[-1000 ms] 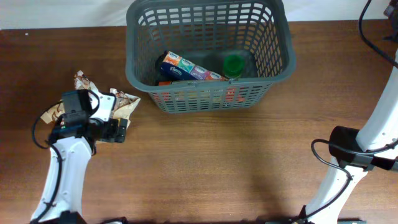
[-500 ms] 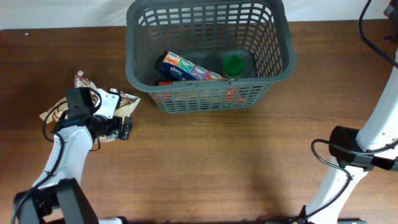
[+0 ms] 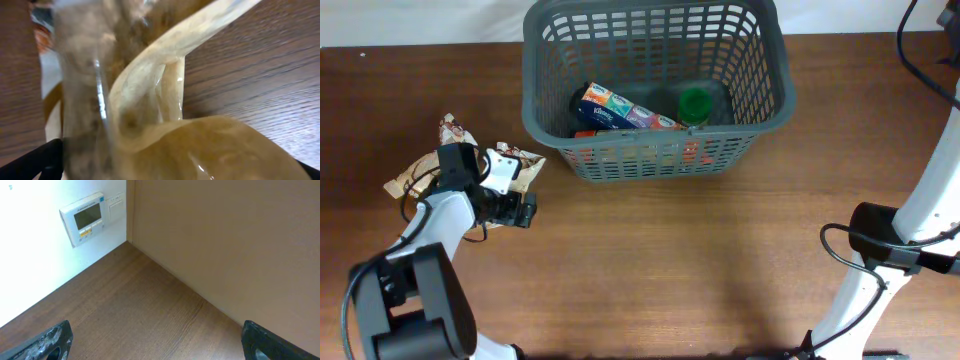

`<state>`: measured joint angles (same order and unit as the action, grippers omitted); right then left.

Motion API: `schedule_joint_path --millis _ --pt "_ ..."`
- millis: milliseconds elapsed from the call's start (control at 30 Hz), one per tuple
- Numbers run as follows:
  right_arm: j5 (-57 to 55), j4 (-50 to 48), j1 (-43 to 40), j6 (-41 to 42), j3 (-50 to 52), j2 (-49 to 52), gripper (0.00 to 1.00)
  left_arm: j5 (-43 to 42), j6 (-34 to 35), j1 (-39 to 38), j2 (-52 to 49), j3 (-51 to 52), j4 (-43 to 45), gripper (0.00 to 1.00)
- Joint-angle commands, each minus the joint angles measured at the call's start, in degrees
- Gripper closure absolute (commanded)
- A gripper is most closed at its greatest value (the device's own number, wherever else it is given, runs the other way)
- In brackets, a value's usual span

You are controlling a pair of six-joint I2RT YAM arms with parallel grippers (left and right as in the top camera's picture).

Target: Pack container

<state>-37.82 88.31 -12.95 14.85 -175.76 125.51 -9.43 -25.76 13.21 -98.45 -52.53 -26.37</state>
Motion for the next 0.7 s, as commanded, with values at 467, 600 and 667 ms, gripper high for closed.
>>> schedule_joint_path --millis 467,600,667 --pt "0.13 -0.09 -0.20 0.68 -0.28 -1.36 0.01 -0.07 -0.94 0.02 -6.78 -0.94 1.16 0.42" --pt "0.13 -0.09 -0.20 0.68 -0.28 -1.36 0.01 -2.27 -0.98 0.02 -6.88 -0.92 1.11 0.98" --pt "0.13 -0.09 -0.20 0.68 -0.28 -1.36 0.01 -3.48 -1.57 0.02 -6.88 -0.92 1.09 0.98"
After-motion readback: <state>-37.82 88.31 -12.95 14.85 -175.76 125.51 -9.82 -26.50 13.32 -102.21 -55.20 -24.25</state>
